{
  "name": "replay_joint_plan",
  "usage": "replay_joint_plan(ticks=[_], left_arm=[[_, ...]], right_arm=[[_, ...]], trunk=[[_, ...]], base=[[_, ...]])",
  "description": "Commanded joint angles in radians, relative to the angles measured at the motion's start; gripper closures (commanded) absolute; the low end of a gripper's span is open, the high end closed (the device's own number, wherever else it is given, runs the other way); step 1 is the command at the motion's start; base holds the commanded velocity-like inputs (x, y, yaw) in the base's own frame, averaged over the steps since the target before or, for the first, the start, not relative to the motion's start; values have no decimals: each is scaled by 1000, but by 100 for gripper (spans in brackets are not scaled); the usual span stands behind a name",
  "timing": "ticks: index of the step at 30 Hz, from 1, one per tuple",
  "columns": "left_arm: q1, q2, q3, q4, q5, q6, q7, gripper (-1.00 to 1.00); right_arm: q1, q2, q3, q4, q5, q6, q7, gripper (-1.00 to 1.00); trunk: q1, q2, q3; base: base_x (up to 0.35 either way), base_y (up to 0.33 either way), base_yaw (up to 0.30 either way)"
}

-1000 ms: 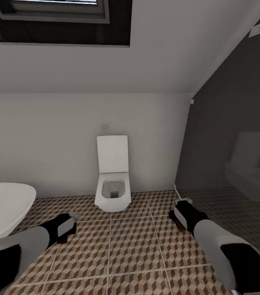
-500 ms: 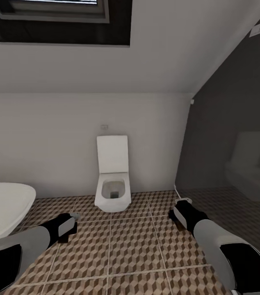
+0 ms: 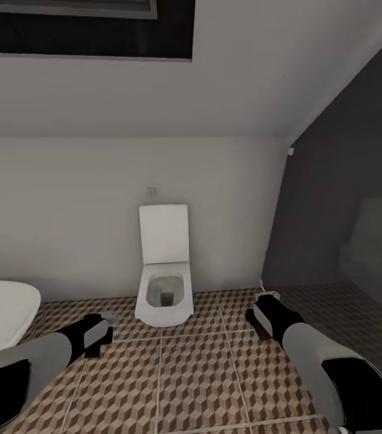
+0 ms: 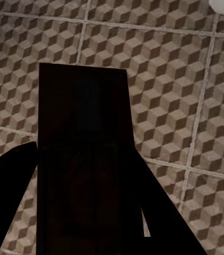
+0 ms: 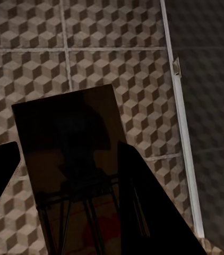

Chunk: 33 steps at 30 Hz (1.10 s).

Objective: Take the four mousetraps from the cabinet in the bathroom and place them on the bathroom floor. Make sure all four end up on the same floor surface, and ensure that at least two of them are either under or directly next to the same bathroom sink.

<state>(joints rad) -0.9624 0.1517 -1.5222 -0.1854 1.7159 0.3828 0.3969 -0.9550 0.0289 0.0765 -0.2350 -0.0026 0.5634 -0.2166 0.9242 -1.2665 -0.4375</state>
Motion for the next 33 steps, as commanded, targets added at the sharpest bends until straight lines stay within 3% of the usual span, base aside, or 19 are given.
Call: replay_joint_plan(ticks=[1, 33], left_arm=[[-1, 3, -4, -4, 5, 2, 7, 100], [-1, 1, -4, -5, 5, 1, 7, 100]], right_arm=[[-1, 0, 8, -1, 0, 7, -3, 100], [-1, 3, 9, -1, 1, 6, -3, 100]], trunk=[[1, -1, -1], [1, -1, -1]], base=[[335, 139, 0], [333, 147, 0]])
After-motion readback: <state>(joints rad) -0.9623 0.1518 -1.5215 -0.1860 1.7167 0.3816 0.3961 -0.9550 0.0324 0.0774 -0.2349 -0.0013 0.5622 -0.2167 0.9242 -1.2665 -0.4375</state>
